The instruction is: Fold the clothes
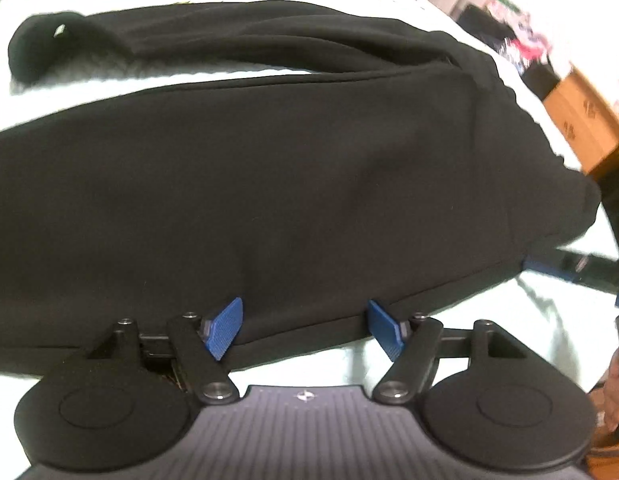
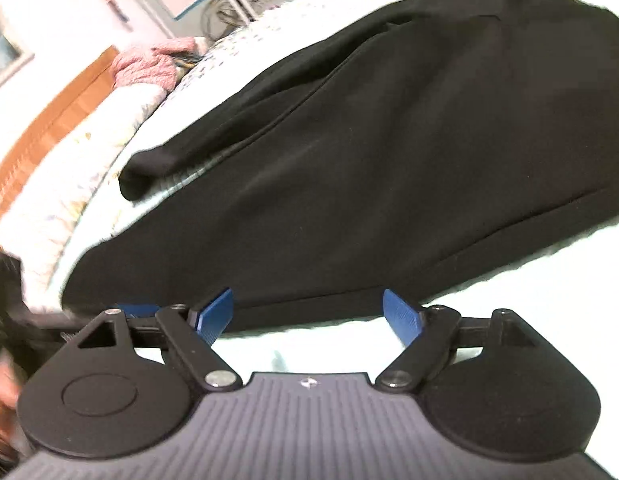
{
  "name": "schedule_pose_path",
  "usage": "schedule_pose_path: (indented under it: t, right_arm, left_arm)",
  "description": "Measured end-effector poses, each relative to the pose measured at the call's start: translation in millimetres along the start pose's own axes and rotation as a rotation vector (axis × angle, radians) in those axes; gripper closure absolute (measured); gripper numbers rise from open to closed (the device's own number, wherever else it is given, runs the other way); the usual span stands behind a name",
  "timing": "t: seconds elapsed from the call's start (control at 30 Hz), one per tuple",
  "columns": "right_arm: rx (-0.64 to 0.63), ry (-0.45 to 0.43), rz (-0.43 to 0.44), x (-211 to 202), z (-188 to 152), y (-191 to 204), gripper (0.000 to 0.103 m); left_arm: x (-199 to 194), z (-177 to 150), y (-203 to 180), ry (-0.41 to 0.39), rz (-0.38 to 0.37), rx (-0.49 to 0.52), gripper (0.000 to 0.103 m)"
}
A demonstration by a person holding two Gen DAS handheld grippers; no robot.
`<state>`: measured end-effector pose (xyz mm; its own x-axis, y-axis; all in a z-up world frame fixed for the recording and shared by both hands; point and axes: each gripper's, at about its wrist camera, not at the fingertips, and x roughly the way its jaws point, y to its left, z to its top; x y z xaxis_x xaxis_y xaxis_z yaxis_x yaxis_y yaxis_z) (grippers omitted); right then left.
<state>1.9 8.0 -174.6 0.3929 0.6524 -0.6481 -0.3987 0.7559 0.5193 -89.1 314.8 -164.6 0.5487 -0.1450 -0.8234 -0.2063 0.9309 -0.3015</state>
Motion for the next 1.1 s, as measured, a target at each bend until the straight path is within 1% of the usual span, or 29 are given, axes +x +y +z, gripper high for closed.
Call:
schedule_pose_path:
  t: [0.07, 0.1, 0.13, 0.2, 0.3, 0.37, 0.43, 0.5, 0.53, 0.6, 0.67, 0.73, 0.8, 0.83, 0.87, 0.93, 1.0, 1.1]
  right_arm:
    - [-0.017, -0.078, -0.012, -11, 22, 6, 0.02]
    - [-0.026, -0.107, -0.032, -13, 34, 8, 0.02]
    - [-0.033, -0.13, -0.063, -14, 47, 8, 0.02]
    - [-0.063, -0.148, -0.131, -4, 63, 4, 0.019]
    - [-0.086, -0.067, -0.306, 23, 63, -22, 0.019]
    - [-0.073, -0.008, -0.351, 38, 42, -39, 0.019]
    - [-0.151, -0.089, -0.313, 24, 12, -41, 0.019]
    - [-0.156, -0.13, -0.291, 6, -5, -45, 0.019]
    - [-0.123, -0.137, -0.269, -3, -9, -49, 0.019]
    - [0.037, -0.134, -0.181, -13, -5, -70, 0.019]
    - [0.227, -0.199, -0.095, -31, -8, -94, 0.019]
    - [0.353, -0.283, -0.079, -48, -12, -114, 0.019]
    - [0.425, -0.369, -0.112, -62, -10, -135, 0.019]
    - [0.455, -0.401, -0.133, -68, -9, -146, 0.019]
    - [0.48, -0.419, -0.137, -71, -7, -158, 0.019]
    - [0.529, -0.454, -0.111, -73, 0, -181, 0.019]
    - [0.567, -0.485, -0.098, -67, 14, -192, 0.019]
    - [0.603, -0.508, -0.076, -48, 36, -203, 0.017]
  left_arm:
    - [2, 4, 2, 0.007, -0.018, -0.038, 0.031]
    - [4, 5, 2, 0.01, -0.024, -0.054, 0.031]
    - [6, 5, 4, 0.011, -0.025, -0.06, 0.031]
    - [5, 4, 1, 0.012, -0.017, -0.055, 0.031]
    - [11, 4, -9, 0.003, 0.006, -0.01, 0.031]
    - [10, 1, -12, -0.006, 0.015, 0.015, 0.03]
    - [12, 2, -11, -0.009, 0.013, 0.018, 0.029]
    - [12, 3, -11, -0.005, 0.009, 0.015, 0.028]
    - [12, 4, -11, -0.004, 0.011, 0.012, 0.028]
    - [11, 4, -11, -0.007, 0.016, 0.001, 0.028]
    - [5, 1, -10, -0.019, 0.023, -0.034, 0.028]
    - [-6, -6, -5, -0.027, 0.014, -0.104, 0.028]
    - [-17, -16, 2, -0.026, -0.008, -0.191, 0.028]
    - [-21, -23, 8, -0.014, -0.028, -0.245, 0.028]
    - [-25, -30, 14, -0.004, -0.047, -0.298, 0.028]
    - [-33, -44, 26, -0.019, -0.078, -0.382, 0.028]
    - [-40, -50, 37, -0.043, -0.083, -0.454, 0.029]
    - [-43, -51, 54, -0.087, -0.058, -0.582, 0.029]
